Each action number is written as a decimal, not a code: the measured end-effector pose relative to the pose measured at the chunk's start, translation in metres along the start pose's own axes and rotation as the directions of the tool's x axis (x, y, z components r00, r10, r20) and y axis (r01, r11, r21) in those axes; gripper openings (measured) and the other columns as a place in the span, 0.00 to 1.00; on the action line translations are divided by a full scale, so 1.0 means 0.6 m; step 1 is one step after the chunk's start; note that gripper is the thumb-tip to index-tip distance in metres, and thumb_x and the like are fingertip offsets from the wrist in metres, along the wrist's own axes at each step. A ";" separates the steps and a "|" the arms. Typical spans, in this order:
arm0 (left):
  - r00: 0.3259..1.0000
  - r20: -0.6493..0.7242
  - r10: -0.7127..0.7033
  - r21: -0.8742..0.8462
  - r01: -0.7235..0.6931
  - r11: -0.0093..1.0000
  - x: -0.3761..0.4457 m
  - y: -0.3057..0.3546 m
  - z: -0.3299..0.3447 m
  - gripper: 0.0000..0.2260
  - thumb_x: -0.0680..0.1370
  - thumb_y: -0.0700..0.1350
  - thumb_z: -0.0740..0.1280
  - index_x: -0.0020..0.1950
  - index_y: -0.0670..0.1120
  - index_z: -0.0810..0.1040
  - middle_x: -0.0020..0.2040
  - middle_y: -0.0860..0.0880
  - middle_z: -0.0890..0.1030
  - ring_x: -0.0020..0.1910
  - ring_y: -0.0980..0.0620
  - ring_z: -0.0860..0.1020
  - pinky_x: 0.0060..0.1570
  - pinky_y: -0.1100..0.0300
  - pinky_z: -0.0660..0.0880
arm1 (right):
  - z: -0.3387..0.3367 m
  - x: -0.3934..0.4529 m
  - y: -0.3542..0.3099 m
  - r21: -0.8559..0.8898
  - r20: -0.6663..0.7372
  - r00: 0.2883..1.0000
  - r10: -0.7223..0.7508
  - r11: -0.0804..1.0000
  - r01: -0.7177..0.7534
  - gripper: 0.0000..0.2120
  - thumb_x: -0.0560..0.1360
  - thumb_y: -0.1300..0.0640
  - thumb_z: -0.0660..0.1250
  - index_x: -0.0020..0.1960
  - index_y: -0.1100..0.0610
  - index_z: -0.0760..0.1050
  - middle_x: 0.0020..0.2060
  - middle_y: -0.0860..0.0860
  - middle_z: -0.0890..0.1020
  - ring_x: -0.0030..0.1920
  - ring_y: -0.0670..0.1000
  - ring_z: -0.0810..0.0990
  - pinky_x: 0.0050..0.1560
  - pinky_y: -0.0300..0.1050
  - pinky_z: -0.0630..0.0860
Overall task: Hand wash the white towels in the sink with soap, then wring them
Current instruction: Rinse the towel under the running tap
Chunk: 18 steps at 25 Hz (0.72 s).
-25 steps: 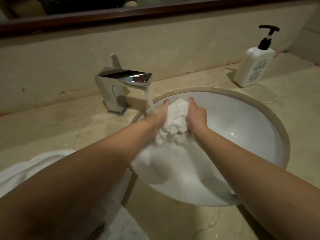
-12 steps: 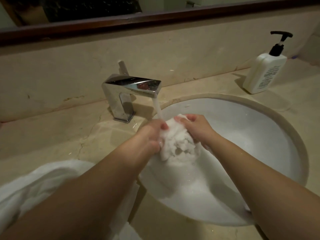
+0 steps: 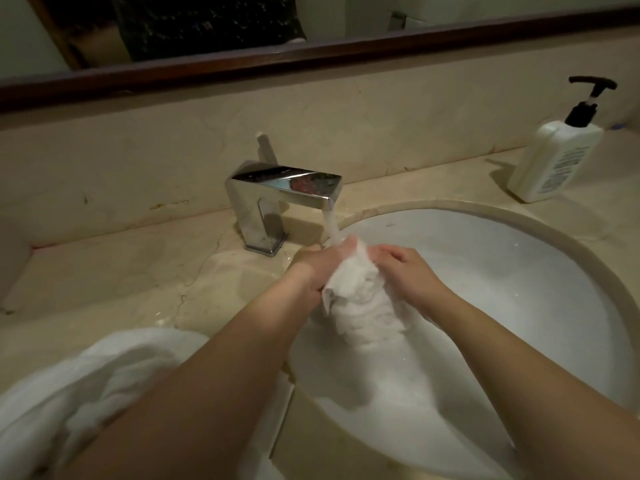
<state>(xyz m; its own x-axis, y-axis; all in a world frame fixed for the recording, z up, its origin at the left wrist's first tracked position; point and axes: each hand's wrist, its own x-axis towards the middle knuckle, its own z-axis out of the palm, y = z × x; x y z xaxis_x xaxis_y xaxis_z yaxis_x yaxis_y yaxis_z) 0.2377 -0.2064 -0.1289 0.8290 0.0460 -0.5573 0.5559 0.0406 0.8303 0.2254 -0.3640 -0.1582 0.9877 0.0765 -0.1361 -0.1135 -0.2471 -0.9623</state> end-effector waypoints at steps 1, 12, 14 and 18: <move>1.000 -0.003 0.007 0.019 -0.007 1.000 -0.001 0.000 0.001 0.28 0.76 0.56 0.75 0.67 0.40 0.76 0.54 0.42 0.85 0.48 0.44 0.85 0.39 0.58 0.82 | 0.000 -0.004 -0.004 0.038 0.011 1.000 -0.016 0.999 0.015 0.13 0.82 0.48 0.62 0.60 0.54 0.80 0.52 0.51 0.84 0.53 0.47 0.82 0.53 0.41 0.75; 0.976 0.152 0.153 -0.131 -0.134 0.982 -0.012 0.021 0.000 0.15 0.76 0.37 0.69 0.62 0.45 0.82 0.59 0.39 0.83 0.58 0.41 0.82 0.53 0.50 0.81 | -0.013 0.001 -0.001 0.074 -0.120 0.987 -0.103 0.991 0.112 0.05 0.79 0.56 0.67 0.51 0.57 0.75 0.41 0.52 0.81 0.42 0.53 0.79 0.44 0.50 0.76; 0.976 0.171 0.134 -0.171 -0.105 0.980 -0.008 0.020 -0.002 0.15 0.76 0.37 0.73 0.63 0.43 0.81 0.59 0.38 0.84 0.56 0.42 0.83 0.54 0.50 0.82 | -0.014 -0.001 -0.003 0.166 -0.097 0.994 -0.060 0.983 0.075 0.03 0.79 0.59 0.67 0.50 0.56 0.73 0.38 0.51 0.81 0.38 0.53 0.80 0.38 0.46 0.76; 0.976 0.097 0.195 -0.128 -0.182 0.975 0.002 0.016 -0.005 0.18 0.74 0.39 0.77 0.62 0.44 0.79 0.56 0.40 0.84 0.52 0.42 0.85 0.55 0.46 0.82 | -0.012 -0.015 -0.026 0.197 0.082 0.996 -0.029 0.980 0.013 0.10 0.77 0.54 0.72 0.56 0.53 0.77 0.40 0.49 0.86 0.38 0.50 0.85 0.37 0.39 0.79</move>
<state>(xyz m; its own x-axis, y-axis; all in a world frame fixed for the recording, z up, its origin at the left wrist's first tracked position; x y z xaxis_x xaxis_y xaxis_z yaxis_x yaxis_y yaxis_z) 0.2436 -0.2033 -0.1215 0.9233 -0.0442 -0.3816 0.3836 0.1586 0.9098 0.2192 -0.3680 -0.1403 0.9785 0.1625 -0.1268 -0.1200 -0.0510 -0.9915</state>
